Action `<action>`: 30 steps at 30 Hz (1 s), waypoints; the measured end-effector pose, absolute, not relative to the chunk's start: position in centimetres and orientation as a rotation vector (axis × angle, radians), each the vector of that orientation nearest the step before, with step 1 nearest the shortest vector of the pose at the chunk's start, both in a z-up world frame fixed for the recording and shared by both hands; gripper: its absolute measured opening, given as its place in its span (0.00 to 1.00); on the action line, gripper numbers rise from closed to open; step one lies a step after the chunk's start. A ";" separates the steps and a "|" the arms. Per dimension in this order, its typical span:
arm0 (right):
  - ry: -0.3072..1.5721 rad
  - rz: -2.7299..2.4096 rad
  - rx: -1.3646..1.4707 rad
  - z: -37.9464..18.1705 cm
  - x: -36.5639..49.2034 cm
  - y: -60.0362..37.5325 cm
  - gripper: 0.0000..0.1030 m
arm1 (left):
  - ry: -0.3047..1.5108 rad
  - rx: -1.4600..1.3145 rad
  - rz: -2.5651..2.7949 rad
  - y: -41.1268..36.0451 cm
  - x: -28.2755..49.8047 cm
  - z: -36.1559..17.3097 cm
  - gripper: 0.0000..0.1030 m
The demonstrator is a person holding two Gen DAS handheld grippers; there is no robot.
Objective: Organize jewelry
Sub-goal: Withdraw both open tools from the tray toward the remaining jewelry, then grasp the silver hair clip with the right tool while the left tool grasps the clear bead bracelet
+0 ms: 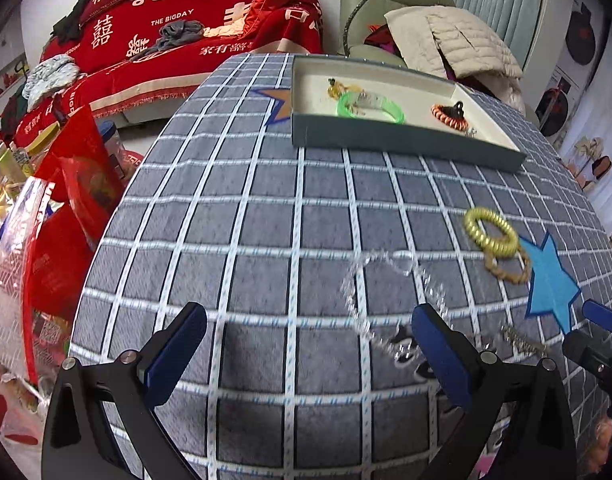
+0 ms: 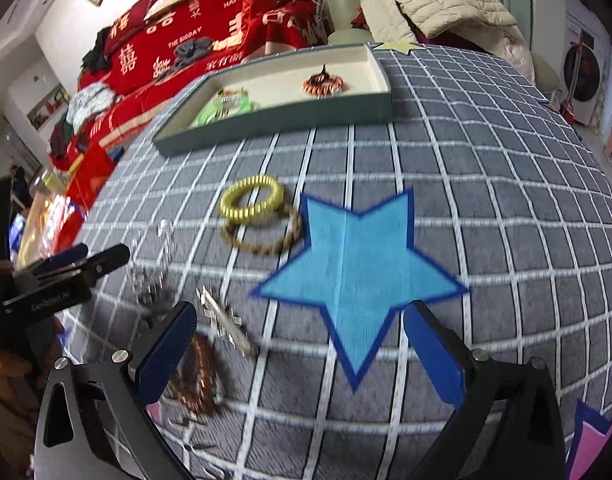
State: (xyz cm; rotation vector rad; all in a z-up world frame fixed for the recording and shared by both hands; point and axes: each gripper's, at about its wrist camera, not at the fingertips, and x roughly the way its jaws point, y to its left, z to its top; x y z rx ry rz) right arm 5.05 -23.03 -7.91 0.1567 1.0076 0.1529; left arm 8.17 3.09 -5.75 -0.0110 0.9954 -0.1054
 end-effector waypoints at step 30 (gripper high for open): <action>1.001 0.267 -0.072 -8.5 4.2 -19.2 0.59 | 0.967 0.212 -0.278 -1.6 6.6 -6.3 1.00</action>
